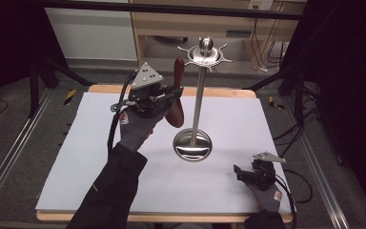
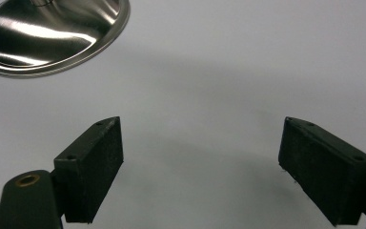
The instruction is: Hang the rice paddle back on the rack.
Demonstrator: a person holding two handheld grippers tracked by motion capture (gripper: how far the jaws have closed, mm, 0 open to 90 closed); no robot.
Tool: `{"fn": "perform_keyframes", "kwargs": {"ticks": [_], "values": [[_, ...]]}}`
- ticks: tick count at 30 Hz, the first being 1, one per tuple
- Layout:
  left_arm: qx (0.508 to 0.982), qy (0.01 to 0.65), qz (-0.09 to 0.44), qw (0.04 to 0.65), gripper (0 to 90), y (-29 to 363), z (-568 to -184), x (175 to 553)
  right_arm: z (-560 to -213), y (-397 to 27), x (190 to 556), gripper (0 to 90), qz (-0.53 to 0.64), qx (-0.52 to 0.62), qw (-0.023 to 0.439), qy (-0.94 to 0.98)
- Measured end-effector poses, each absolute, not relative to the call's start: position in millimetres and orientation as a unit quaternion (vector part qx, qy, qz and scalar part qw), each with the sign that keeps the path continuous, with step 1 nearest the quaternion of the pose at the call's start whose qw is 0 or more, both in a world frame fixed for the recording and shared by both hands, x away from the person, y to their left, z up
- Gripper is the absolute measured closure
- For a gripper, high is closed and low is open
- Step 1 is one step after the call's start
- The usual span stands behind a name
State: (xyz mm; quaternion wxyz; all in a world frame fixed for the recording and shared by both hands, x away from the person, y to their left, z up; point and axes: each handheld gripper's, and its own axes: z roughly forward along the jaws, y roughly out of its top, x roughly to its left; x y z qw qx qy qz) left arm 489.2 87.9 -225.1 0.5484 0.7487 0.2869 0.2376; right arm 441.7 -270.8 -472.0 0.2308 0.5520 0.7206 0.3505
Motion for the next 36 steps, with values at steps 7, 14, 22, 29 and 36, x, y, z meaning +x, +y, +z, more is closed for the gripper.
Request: {"fn": "perform_keyframes", "kwargs": {"ticks": [7,14,22,29,36], "values": [[0.752,0.288,0.238,0.543,77.8,87,-226,491,-472,-271,442,15.3,0.351,0.552,0.231,0.721],[0.754,0.29,0.234,0.541,77.8,85,-227,494,-472,-271,442,15.4,0.351,0.552,0.231,0.721],[0.758,0.293,0.234,0.535,77.8,84,-229,497,-472,-271,442,15.3,0.35,0.552,0.232,0.721],[0.757,0.294,0.235,0.534,77.8,85,-226,498,-472,-271,442,15.3,0.35,0.551,0.232,0.721],[0.791,0.196,0.31,0.489,77.8,94,-216,513,-472,-271,442,15.3,0.35,0.552,0.231,0.721]]}}
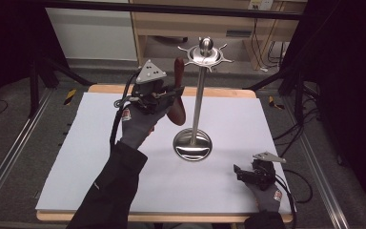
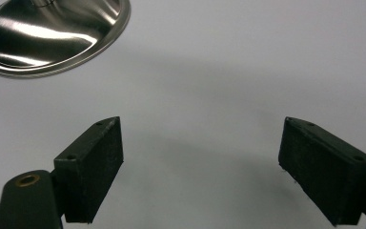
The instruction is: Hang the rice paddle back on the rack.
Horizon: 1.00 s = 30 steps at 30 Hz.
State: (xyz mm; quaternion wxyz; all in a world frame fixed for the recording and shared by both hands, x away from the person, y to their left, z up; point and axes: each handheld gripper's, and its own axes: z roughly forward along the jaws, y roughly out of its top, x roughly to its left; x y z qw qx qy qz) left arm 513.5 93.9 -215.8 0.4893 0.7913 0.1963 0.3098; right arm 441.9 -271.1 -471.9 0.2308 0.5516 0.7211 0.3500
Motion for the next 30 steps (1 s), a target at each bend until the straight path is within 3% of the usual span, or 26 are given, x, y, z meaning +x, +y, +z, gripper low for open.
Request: {"fn": "perform_keyframes", "kwargs": {"ticks": [30], "values": [[0.779,0.189,0.316,0.508,76.8,85,-228,522,-472,-271,442,15.2,0.351,0.553,0.228,0.72]]}}
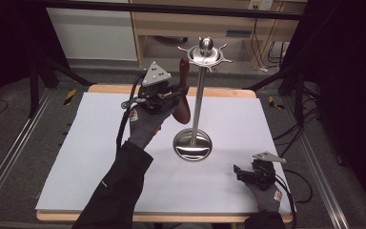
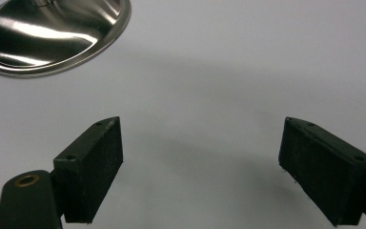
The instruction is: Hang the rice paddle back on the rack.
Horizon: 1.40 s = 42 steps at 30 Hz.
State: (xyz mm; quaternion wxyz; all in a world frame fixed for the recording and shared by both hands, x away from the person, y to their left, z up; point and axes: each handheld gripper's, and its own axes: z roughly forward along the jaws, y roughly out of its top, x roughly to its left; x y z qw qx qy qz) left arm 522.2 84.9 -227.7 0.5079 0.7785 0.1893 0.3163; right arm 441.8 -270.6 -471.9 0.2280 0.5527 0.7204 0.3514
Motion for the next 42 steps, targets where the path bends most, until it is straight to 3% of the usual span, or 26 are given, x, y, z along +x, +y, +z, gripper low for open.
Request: {"fn": "perform_keyframes", "kwargs": {"ticks": [6,20,21,22,24,27,32,33,42], "values": [[0.769,0.189,0.322,0.519,76.2,84,-231,522,-473,-270,442,15.2,0.348,0.552,0.231,0.722],[0.763,0.175,0.331,0.528,52.7,103,-233,504,-472,-271,442,14.7,0.347,0.551,0.234,0.722],[0.741,0.241,0.313,0.543,50.5,105,-241,492,-473,-270,442,14.6,0.346,0.553,0.232,0.722],[0.741,0.241,0.313,0.543,49.6,105,-241,492,-473,-270,442,14.6,0.346,0.553,0.232,0.722],[0.77,0.162,0.327,0.524,48.3,117,-241,499,-473,-270,443,14.3,0.344,0.551,0.235,0.723],[0.771,0.192,0.319,0.517,45.7,126,-251,490,-474,-270,443,14.1,0.343,0.549,0.235,0.725],[0.775,0.163,0.333,0.513,43.4,140,-260,489,-474,-270,443,14.1,0.344,0.55,0.234,0.724],[0.733,0.292,0.249,0.562,42.2,130,-274,471,-474,-269,442,14.0,0.345,0.551,0.233,0.723],[0.737,0.312,0.242,0.548,41.8,159,-311,461,-475,-269,442,12.3,0.342,0.555,0.235,0.721]]}}
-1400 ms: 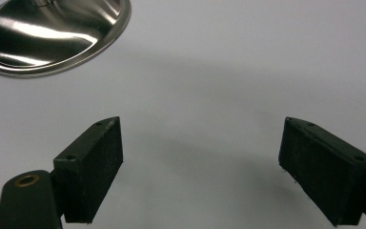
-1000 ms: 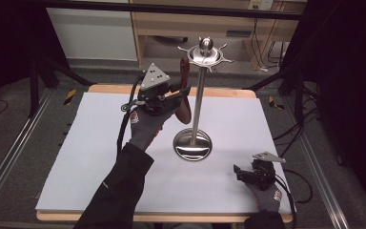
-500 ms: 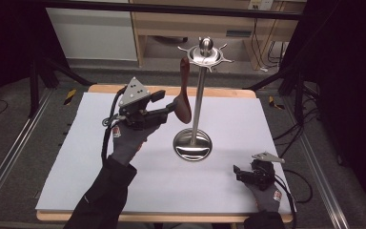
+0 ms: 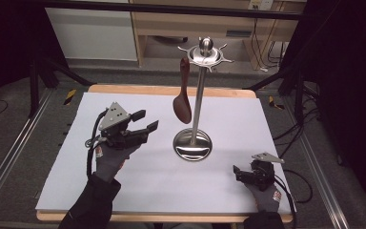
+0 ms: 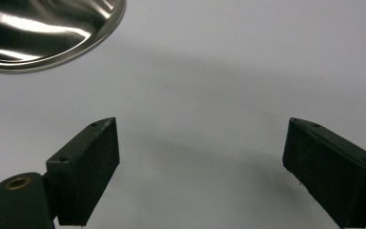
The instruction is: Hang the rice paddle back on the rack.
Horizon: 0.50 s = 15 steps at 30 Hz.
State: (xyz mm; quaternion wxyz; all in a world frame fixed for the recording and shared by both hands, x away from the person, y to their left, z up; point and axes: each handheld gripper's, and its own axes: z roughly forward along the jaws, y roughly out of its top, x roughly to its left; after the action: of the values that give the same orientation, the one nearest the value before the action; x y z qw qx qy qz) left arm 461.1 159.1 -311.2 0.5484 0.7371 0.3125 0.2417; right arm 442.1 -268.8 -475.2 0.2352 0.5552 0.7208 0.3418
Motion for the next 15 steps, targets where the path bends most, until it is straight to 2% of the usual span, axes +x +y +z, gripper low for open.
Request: {"fn": "perform_keyframes", "kwargs": {"ticks": [15], "values": [[0.745,0.356,0.236,0.512,39.5,202,-372,449,-477,-269,442,10.2,0.339,0.561,0.238,0.717]]}}
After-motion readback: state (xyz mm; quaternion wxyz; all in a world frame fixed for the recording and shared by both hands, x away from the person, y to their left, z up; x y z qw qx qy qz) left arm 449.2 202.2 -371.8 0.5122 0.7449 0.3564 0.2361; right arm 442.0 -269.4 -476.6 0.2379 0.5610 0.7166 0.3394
